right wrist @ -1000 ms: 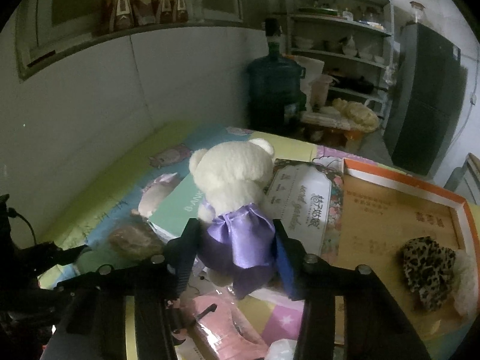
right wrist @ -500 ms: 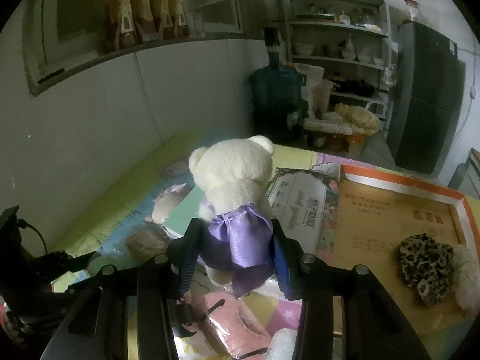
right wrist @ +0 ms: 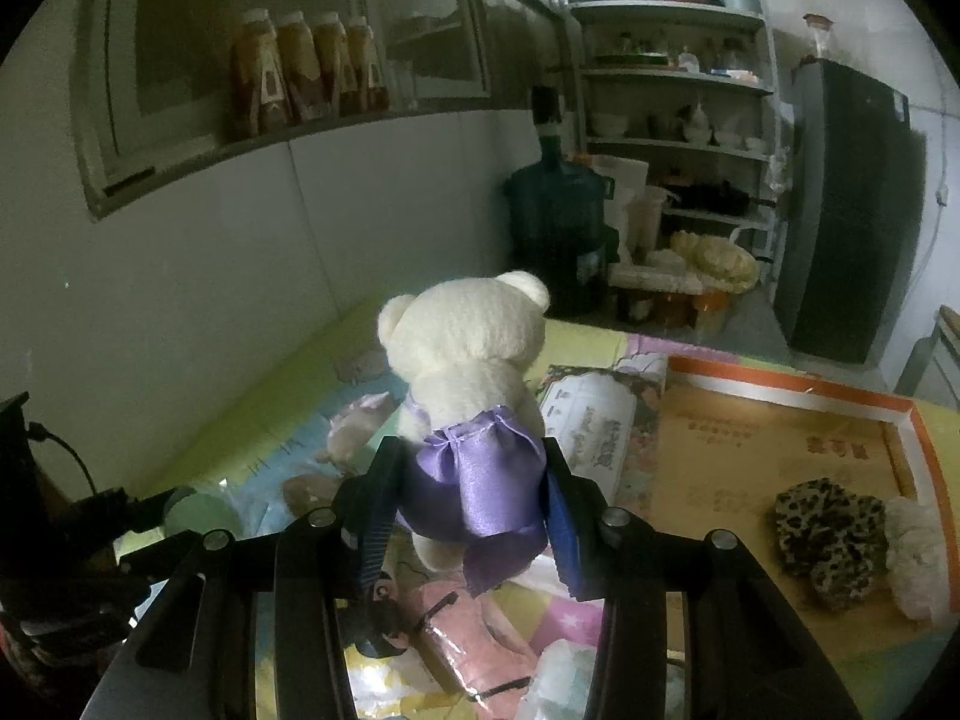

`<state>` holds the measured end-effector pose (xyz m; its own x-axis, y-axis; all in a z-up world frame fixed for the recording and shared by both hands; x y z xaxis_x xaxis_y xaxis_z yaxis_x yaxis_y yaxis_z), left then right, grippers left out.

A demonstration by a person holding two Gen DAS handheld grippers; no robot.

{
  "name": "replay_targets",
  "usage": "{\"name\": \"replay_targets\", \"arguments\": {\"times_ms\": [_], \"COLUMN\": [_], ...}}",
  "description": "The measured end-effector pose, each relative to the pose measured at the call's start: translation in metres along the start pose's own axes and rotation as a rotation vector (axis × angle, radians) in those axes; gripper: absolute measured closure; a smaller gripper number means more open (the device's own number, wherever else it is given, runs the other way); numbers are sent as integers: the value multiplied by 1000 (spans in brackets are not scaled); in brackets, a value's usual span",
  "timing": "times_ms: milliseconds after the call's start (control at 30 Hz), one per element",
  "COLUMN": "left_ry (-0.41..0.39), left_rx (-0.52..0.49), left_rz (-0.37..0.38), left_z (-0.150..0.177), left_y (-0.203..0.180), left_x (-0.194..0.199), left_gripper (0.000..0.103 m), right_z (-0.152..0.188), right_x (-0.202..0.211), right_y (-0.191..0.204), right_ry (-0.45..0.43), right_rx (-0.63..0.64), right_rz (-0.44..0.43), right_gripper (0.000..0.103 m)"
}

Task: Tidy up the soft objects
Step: 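Grasp the green translucent pouch with the left tool while the right tool grasps the teddy bear, then carry the green pouch and the teddy bear over the cardboard tray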

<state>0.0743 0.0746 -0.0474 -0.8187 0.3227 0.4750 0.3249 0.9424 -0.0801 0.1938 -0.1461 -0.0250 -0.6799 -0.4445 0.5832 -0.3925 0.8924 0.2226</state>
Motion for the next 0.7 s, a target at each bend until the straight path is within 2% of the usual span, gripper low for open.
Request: {"name": "replay_targets", "arguments": {"times_ms": [400,700], "left_ry": [-62,-81], "left_rx": [-41,-57], "left_rz": [42,90], "left_z": [-29,-58], "left_y": [-32,-63], "left_x": [2,-17], "left_gripper": [62,62], "right_z": [0,2], "right_x": [36,66], "right_y": [-15,-37], "right_ry": [-61,-99], "right_rx": [-25,-54], "right_rz": [17,64], "right_gripper": [58,58]}}
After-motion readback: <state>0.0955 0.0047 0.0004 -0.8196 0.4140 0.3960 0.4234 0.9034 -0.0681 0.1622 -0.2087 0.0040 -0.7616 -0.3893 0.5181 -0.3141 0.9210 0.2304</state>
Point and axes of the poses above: each gripper's, at about its wrist camera, not at the fingertips, and x roughly against the way its jaws point, y to its left, z to its underside, the point moved 1 cm from there along -x, roughly the way its jaws point, and after that the axes turned 6 degrees about -x, right-handed, at the moved point
